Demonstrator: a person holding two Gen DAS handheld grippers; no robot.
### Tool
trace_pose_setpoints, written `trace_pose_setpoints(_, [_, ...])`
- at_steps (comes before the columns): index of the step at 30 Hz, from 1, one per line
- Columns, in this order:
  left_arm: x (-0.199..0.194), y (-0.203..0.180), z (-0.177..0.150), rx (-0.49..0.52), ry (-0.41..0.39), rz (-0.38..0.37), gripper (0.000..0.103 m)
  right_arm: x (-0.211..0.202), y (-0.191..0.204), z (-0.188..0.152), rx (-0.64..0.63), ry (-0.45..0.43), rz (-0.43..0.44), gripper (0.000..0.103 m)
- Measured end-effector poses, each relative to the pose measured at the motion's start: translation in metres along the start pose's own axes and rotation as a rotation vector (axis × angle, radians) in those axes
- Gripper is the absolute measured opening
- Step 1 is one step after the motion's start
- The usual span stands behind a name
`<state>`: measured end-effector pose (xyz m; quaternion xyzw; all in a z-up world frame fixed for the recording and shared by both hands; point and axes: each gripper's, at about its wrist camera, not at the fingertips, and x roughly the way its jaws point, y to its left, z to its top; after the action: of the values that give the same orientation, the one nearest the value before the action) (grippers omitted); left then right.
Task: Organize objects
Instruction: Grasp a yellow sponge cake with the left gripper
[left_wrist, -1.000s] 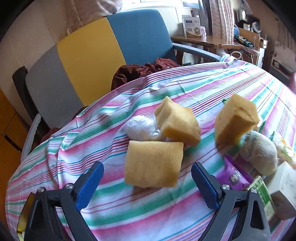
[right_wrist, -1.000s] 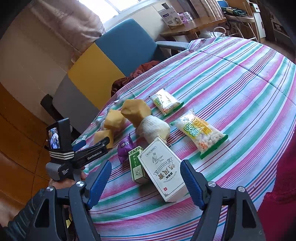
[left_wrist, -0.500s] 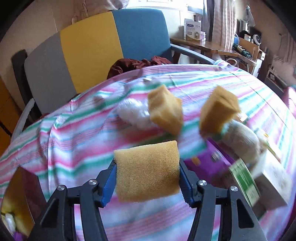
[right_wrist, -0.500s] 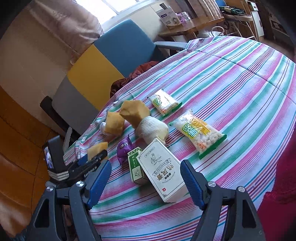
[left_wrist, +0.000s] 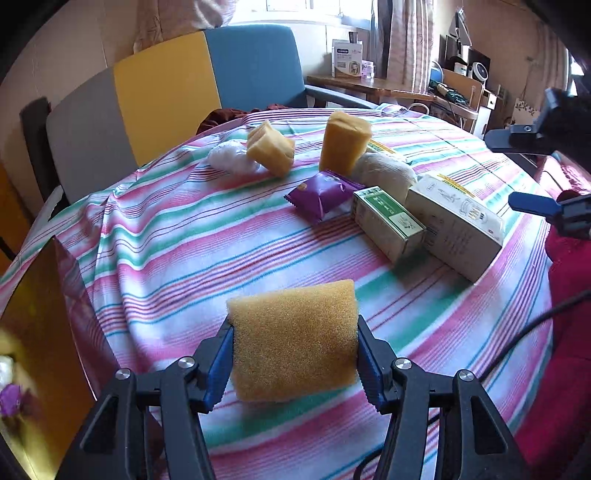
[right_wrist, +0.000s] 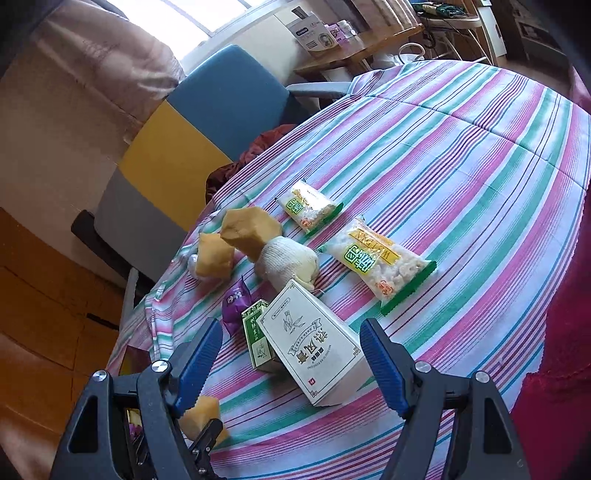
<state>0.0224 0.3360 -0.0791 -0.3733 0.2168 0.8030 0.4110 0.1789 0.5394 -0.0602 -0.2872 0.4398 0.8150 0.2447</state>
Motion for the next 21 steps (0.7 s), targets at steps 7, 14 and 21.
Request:
trace_pose_setpoints(7, [-0.014, 0.002, -0.01, -0.013, -0.014, -0.029, 0.059, 0.005, 0.004, -0.002, -0.036, 0.015, -0.06, 0.078])
trace_pose_setpoints(14, [-0.043, 0.011, -0.021, -0.046, -0.046, -0.074, 0.059, 0.011, 0.006, -0.002, -0.065, 0.028, -0.128, 0.078])
trace_pose_setpoints(21, [-0.076, 0.023, -0.03, -0.056, -0.092, -0.105, 0.059, 0.041, 0.033, 0.002, -0.304, 0.113, -0.312, 0.078])
